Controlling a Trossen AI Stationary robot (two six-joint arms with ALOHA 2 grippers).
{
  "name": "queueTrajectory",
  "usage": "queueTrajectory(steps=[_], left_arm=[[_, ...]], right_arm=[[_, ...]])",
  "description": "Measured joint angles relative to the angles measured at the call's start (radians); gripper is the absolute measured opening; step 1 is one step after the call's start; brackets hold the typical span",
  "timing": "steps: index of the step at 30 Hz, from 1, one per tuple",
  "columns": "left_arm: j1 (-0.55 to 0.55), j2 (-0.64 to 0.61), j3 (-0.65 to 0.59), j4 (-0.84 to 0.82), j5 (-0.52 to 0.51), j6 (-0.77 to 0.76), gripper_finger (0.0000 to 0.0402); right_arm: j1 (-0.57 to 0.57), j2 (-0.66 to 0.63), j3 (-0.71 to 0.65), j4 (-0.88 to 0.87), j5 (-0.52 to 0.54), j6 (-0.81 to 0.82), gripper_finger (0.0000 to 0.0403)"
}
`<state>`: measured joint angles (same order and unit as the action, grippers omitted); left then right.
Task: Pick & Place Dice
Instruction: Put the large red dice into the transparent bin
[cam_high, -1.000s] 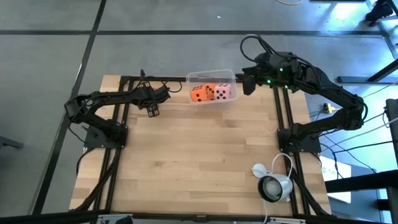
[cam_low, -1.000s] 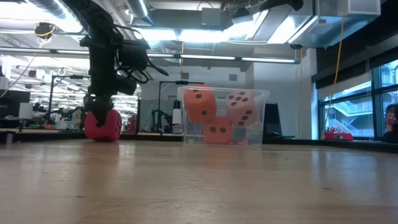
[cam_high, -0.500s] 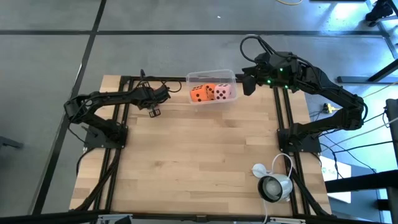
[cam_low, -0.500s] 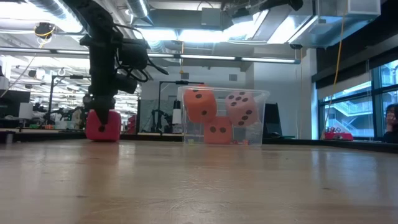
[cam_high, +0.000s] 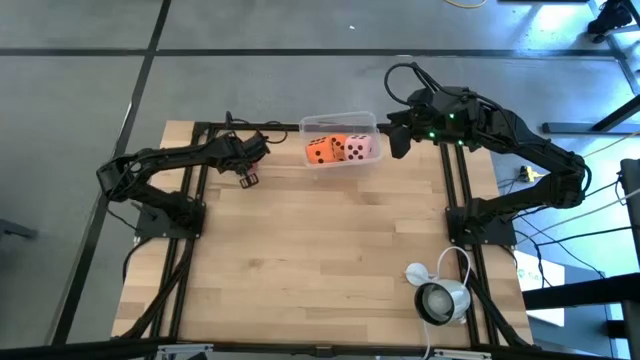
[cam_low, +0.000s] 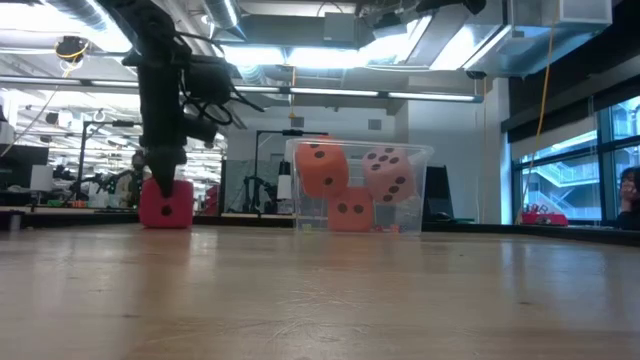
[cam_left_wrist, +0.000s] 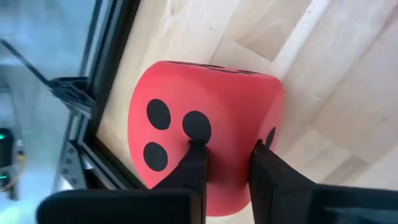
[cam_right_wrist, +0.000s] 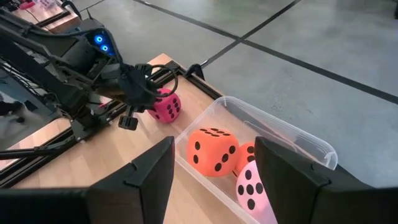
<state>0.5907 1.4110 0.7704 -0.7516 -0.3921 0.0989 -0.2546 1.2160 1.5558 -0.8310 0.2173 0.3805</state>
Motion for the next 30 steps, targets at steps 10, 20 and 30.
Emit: queueTrajectory(steps=[10,20,30], left_arm=[[-0.012,-0.216,0.071,-0.137,0.168,-0.07,0.0021],[-0.014,-0.375,0.169,-0.141,0.251,-0.182,0.0],[-0.014,-0.424,0.347,-0.027,0.292,-0.254,0.0001]], right_arm=[[0.001,0.0,0.0,0.001,0.003,0.004,0.0221],[0.0,0.0,0.0,0.031,0.003,0.005,0.0221],[0.002,0.0,0.0,0.03,0.0,0.02,0.0221]])
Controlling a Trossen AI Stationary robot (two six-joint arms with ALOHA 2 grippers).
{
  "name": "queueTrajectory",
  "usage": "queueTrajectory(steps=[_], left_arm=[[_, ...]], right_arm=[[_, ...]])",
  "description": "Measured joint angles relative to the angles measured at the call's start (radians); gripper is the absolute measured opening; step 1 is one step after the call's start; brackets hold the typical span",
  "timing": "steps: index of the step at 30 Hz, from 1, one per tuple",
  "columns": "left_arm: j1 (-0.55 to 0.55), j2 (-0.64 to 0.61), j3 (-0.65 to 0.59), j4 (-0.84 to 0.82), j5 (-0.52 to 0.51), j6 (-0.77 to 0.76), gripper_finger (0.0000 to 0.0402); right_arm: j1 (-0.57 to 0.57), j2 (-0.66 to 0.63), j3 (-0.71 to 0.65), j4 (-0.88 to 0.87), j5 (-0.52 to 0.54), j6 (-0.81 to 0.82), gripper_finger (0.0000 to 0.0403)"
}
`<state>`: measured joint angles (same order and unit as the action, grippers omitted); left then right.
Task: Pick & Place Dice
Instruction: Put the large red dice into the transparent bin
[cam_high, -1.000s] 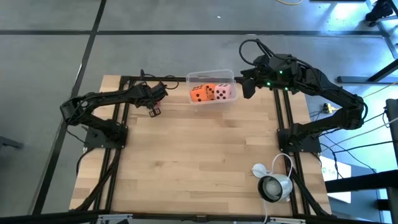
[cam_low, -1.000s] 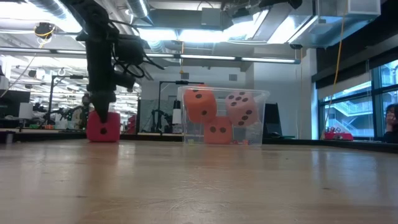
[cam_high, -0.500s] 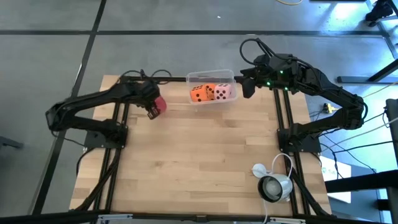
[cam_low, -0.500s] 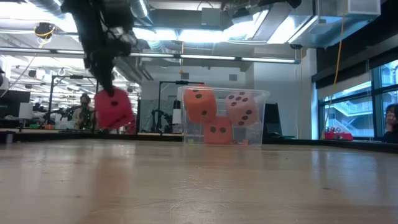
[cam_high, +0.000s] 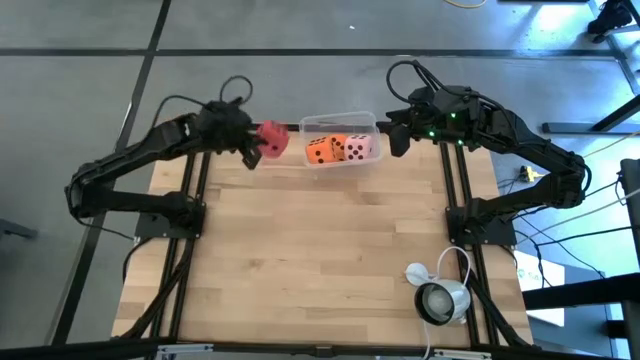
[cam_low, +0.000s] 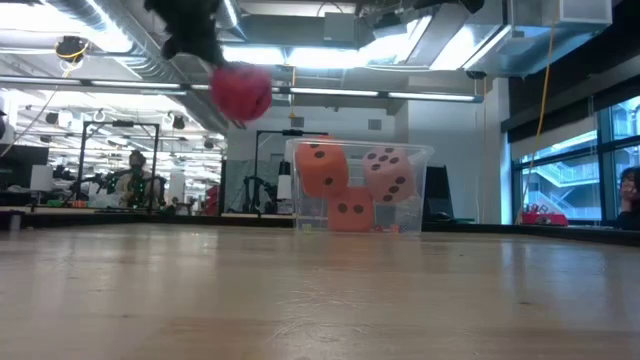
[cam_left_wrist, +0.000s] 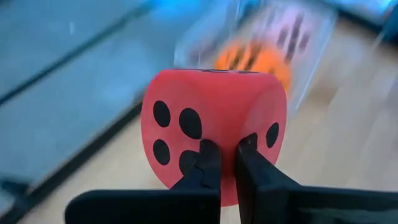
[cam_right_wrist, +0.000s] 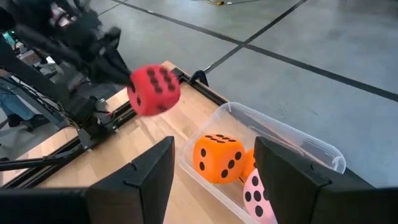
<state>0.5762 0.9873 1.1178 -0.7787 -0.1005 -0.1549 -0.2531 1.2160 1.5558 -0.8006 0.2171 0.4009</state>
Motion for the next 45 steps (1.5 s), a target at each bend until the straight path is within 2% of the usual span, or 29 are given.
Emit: queueTrajectory(steps=[9,14,20,30,38,45], left_arm=[[0.0,0.059,0.049,0.369,0.033,-0.047,0.0001],[0.0,0.165,0.048,0.505,0.103,-0.085,0.0],[0.0,0.289,0.048,0.618,0.126,-0.096,0.0],[0.011,0.452,0.048,0.649,0.093,-0.015,0.0001],[0.011,0.5,0.049,0.655,0.072,-0.001,0.0001],[0.011,0.502,0.049,0.635,0.082,-0.061,0.0001]], right_arm=[[0.0,0.0,0.0,0.0,-0.001,0.032,0.0221],[0.0,0.0,0.0,0.0,-0.001,0.037,0.0221],[0.021,0.0,0.0,-0.001,0.0,0.037,0.0221],[0.053,0.0,0.0,-0.001,0.003,0.05,0.0221],[0.075,0.0,0.0,-0.001,0.003,0.062,0.0221],[0.081,0.0,0.0,-0.001,0.003,0.063,0.0221]])
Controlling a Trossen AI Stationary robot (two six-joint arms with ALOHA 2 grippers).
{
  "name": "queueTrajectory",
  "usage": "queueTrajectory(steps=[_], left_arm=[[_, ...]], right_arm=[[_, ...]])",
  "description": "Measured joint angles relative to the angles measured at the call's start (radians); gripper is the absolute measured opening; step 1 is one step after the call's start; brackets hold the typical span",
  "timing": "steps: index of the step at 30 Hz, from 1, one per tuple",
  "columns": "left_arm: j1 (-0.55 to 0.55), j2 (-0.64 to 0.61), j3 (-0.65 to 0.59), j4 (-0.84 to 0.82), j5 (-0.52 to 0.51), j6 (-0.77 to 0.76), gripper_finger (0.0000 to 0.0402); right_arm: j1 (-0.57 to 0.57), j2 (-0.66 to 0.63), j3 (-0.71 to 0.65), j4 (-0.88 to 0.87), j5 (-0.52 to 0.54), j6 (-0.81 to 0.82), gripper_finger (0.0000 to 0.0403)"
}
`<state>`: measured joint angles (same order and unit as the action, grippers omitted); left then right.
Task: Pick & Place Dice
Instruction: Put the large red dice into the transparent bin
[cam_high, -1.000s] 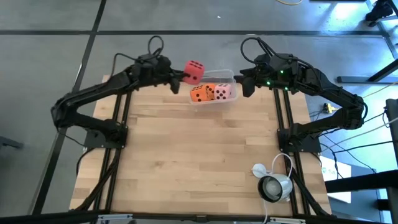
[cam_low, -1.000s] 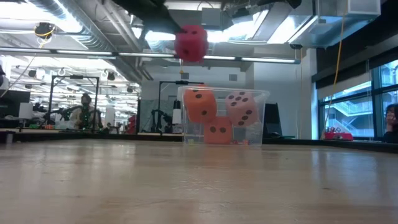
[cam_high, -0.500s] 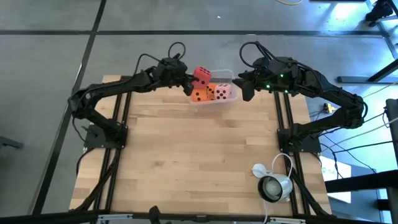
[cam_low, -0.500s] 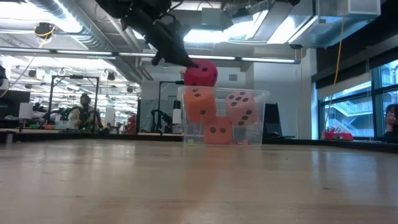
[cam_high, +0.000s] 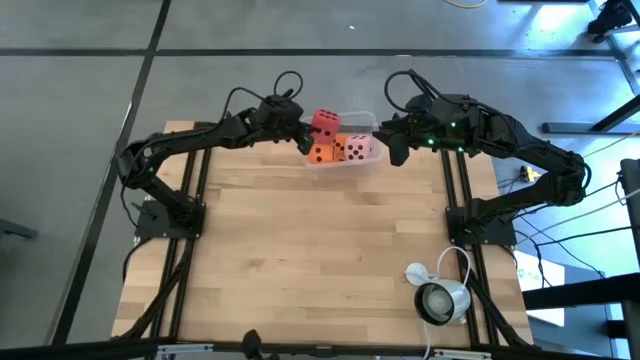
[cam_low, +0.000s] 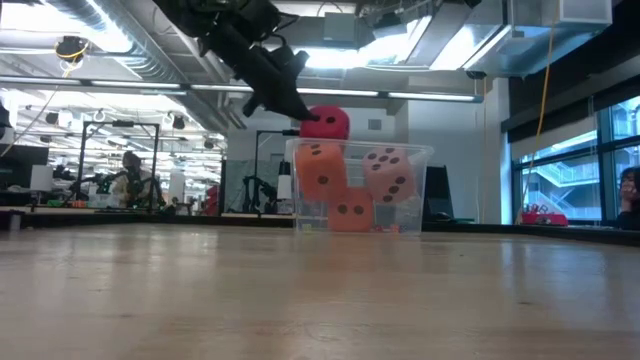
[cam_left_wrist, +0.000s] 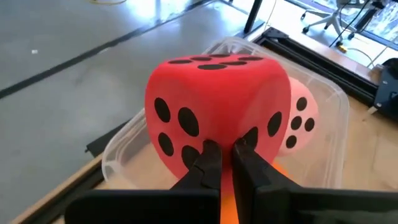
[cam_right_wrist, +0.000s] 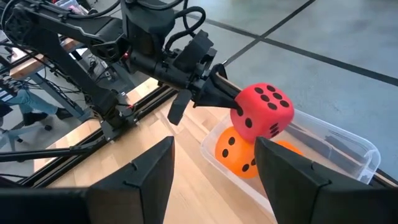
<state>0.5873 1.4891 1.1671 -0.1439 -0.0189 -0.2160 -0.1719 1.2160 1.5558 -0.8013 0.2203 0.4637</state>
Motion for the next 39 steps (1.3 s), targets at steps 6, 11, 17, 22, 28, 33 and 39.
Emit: queueTrajectory(steps=[6,11,17,22,28,33,39], left_arm=[[-0.001,0.0,0.0,-0.069,-0.008,-0.022,0.0001],[-0.003,0.0,0.0,-0.085,-0.016,-0.017,0.0001],[-0.001,0.001,-0.001,-0.09,-0.049,-0.011,0.0001],[0.004,0.002,-0.001,-0.066,-0.05,-0.007,0.0001],[0.004,0.002,-0.001,-0.036,-0.05,-0.007,0.0001],[0.005,0.002,-0.001,-0.034,-0.05,-0.005,0.0001],[0.004,0.002,-0.001,-0.031,-0.044,-0.006,0.0001]], right_arm=[[0.0,0.0,0.0,0.0,0.0,0.0,0.0221],[0.0,0.0,0.0,0.0,0.0,0.0,0.0221],[0.0,0.0,0.0,0.0,0.0,0.0,0.0221],[0.0,0.0,0.0,0.0,0.0,0.0,0.0221],[0.0,0.0,0.0,0.0,0.0,0.0,0.0221],[0.0,0.0,0.0,0.0,0.0,0.0,0.0221],[0.0,0.0,0.0,0.0,0.0,0.0,0.0221]])
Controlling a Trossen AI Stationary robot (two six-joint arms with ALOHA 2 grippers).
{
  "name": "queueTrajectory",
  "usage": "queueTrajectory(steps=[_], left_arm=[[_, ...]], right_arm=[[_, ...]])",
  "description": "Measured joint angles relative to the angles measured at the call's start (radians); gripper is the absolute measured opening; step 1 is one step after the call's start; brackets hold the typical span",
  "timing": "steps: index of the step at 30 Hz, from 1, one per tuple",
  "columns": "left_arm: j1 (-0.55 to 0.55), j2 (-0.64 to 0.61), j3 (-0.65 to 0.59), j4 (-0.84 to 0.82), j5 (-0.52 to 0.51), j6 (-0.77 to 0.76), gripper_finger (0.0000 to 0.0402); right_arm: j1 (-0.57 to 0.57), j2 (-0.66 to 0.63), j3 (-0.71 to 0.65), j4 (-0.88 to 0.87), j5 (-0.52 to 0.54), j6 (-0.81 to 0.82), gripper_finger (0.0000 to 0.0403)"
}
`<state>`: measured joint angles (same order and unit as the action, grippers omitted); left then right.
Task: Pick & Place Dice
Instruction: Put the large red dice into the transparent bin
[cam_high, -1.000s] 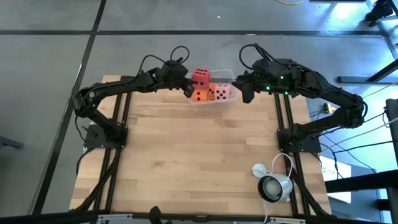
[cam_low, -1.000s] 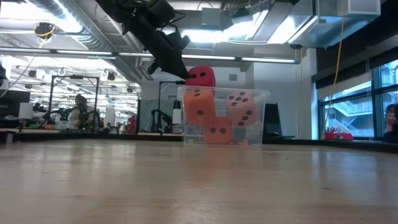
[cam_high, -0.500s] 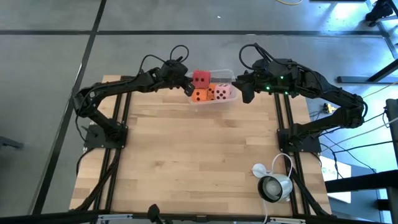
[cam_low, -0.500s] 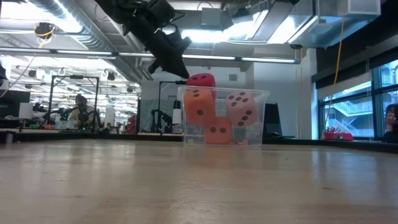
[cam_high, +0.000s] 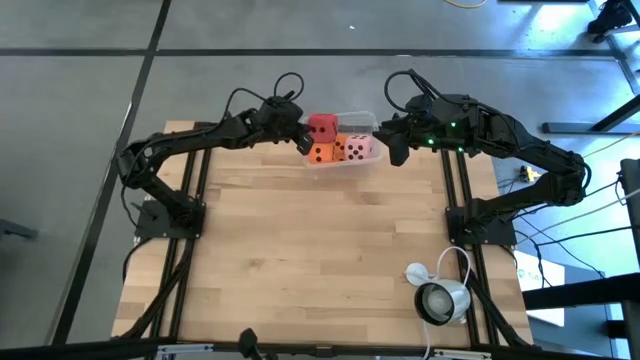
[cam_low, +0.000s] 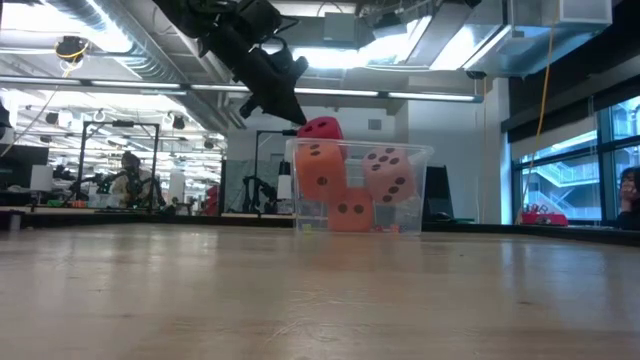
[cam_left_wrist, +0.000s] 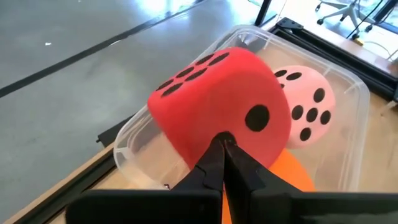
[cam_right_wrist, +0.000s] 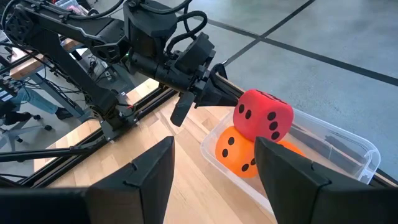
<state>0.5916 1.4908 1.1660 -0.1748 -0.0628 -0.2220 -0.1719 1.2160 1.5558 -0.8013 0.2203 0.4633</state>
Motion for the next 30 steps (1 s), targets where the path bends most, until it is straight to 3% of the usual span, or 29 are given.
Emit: queueTrajectory(steps=[9,14,19,24,30], left_arm=[[0.001,-0.023,0.001,0.177,0.011,0.0,0.0001],[0.029,0.038,0.056,0.161,0.079,-0.029,0.0001],[0.039,0.149,0.177,0.062,0.083,-0.02,0.0001],[0.031,0.227,0.311,-0.15,0.098,0.08,0.0001],[0.0,0.244,0.341,-0.301,0.092,0.155,0.0001]], right_arm=[[0.0,0.0,0.0,0.0,0.0,0.0,0.0221],[0.0,0.0,0.0,0.0,0.0,0.0,0.0221],[0.0,0.0,0.0,0.0,0.0,0.0,0.0221],[0.008,0.0,0.0,0.0,-0.003,0.016,0.0221],[0.026,0.0,0.0,0.0,-0.001,0.016,0.0221]])
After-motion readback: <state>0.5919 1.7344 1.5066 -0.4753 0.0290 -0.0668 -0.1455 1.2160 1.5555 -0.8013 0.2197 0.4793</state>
